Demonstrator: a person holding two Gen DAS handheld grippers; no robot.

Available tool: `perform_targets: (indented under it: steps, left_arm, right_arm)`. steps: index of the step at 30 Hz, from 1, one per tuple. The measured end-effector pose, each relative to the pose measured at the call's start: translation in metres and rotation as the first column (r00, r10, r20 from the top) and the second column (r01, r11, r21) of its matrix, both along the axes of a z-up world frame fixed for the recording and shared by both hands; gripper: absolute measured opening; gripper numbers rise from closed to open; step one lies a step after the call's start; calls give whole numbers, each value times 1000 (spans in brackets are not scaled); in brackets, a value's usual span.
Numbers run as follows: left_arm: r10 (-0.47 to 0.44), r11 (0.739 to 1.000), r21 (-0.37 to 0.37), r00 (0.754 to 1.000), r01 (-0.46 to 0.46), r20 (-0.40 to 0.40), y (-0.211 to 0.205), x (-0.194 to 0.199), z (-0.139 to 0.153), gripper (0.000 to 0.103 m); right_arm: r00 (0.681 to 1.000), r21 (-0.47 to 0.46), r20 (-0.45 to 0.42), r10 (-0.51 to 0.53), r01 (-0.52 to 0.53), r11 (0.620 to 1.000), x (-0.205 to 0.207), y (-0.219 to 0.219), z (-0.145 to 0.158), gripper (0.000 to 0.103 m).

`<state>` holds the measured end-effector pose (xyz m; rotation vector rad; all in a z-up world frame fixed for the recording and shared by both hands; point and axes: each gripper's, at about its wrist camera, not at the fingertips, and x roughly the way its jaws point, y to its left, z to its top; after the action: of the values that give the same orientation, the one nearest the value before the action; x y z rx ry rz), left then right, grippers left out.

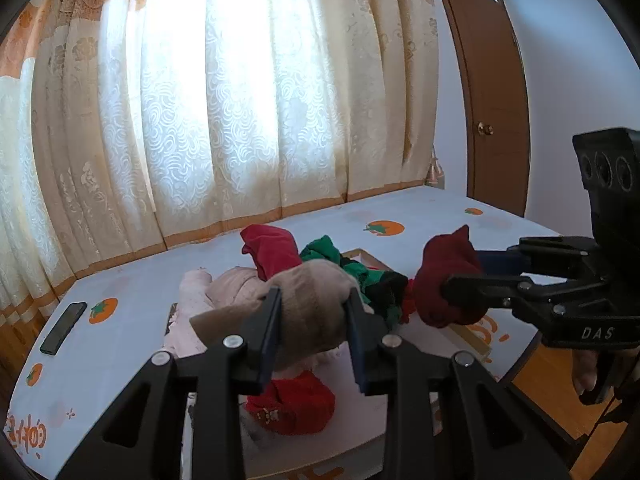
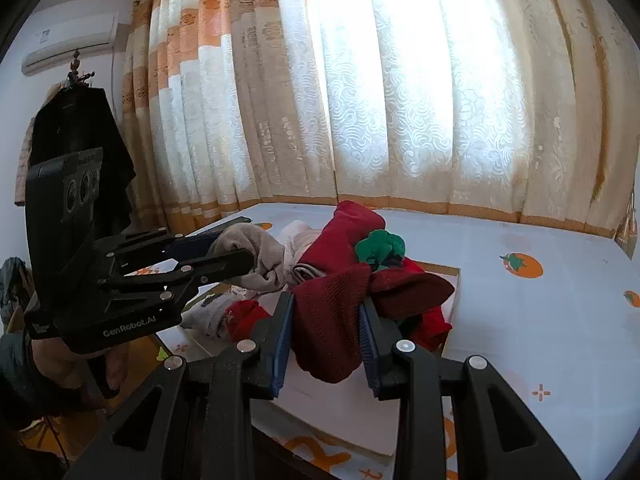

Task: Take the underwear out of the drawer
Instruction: 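Lower both socks onto the pile and open both grippers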

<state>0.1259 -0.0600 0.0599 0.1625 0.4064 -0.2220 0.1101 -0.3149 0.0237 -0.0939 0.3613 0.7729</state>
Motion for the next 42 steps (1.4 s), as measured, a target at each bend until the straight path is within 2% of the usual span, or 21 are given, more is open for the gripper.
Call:
perform_targets:
  steps: [8,13,23,29,42]
  left_arm:
    - [-1,1000,1,999,1,-36,-4,15,-3,29]
    - [-6,1000,-4,996,6,-86,-6,27,-6,29]
    - [-9,1000,-10,982,8,-191,-8,44,-15,29]
    - [-9,1000,11,971,12,-240,-13,51,-25,29]
    - [-29,996,75,956,53,-293,-23,51,-40,29]
  right_arm:
    - [999,9,-34,-8,8,1000,15,3,2,33]
    - [999,-13,-50,-13,12,1000,22,11,3,33]
    - [988,-40,-151,-39,33,999,46,16,-6,34]
    - [981,-78,-190,-42,28,997,52,24,-15,34]
    - [972,-164,-232,-33,-6,986,55,36,-32,34]
